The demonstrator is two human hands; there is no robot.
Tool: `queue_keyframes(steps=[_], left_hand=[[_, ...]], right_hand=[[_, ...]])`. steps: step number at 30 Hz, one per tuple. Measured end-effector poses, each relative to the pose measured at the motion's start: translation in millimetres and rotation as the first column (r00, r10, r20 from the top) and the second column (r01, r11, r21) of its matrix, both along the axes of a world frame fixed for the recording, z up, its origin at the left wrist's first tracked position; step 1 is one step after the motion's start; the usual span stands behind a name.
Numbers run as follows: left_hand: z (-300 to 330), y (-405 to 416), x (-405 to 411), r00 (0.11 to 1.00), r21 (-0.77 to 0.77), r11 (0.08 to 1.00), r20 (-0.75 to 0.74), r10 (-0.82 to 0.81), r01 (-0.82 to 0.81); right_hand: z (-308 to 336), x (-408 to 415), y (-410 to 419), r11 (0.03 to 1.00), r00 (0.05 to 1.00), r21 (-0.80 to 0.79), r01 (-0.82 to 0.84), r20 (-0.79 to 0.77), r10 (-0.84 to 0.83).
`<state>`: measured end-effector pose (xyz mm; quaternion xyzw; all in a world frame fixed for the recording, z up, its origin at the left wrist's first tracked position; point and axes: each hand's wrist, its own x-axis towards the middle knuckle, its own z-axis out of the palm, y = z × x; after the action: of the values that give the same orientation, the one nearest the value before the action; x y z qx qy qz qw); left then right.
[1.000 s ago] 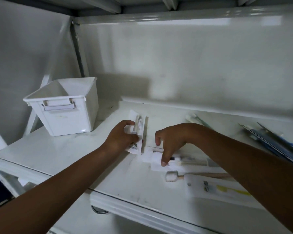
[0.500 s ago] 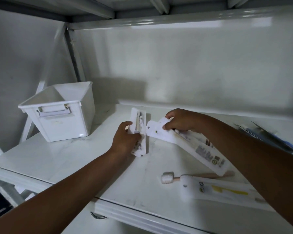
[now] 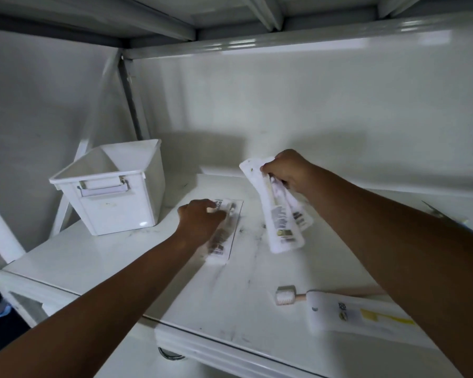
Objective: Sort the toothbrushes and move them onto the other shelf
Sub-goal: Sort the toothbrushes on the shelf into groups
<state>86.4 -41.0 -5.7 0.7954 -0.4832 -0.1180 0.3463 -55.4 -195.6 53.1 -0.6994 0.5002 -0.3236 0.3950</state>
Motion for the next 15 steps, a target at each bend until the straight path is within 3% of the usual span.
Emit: queue_keyframes(steps=[1,3,5,6,12,15], left_hand=[[1,-1,-4,0.984,-0.099,0.994,-0.169,-0.064,0.047],[7,-4,-14,0.824,-0.15,0.979,-0.531,-0.198,0.139],[10,-6,-16,0.641,-0.125,0.967,-0.729,-0.241,0.221],[8,-7,-15,0.597,-0.128,0.959,-0.759,-0.258,0.252],[-1,-9,5,0.796,-0.078,0.994,-0.596,-0.11,0.079],[-6,-12,20,0.904,-0.027,1.0,-0.426,-0.02,0.01]], right_hand=[[-4,8,0,0.997,0.994,0.077,0.016,0.107,-0.024],[-14,24,3,0.976,0.956,0.218,0.01,0.283,-0.073],[-26,38,5,0.954,0.929,0.298,0.022,0.346,-0.129],[-32,44,6,0.946,0.925,0.322,0.031,0.349,-0.149],[-57,54,13,0.955,0.958,0.286,0.086,0.241,-0.158],[-67,55,6,0.961,0.97,0.253,0.108,0.183,-0.157]])
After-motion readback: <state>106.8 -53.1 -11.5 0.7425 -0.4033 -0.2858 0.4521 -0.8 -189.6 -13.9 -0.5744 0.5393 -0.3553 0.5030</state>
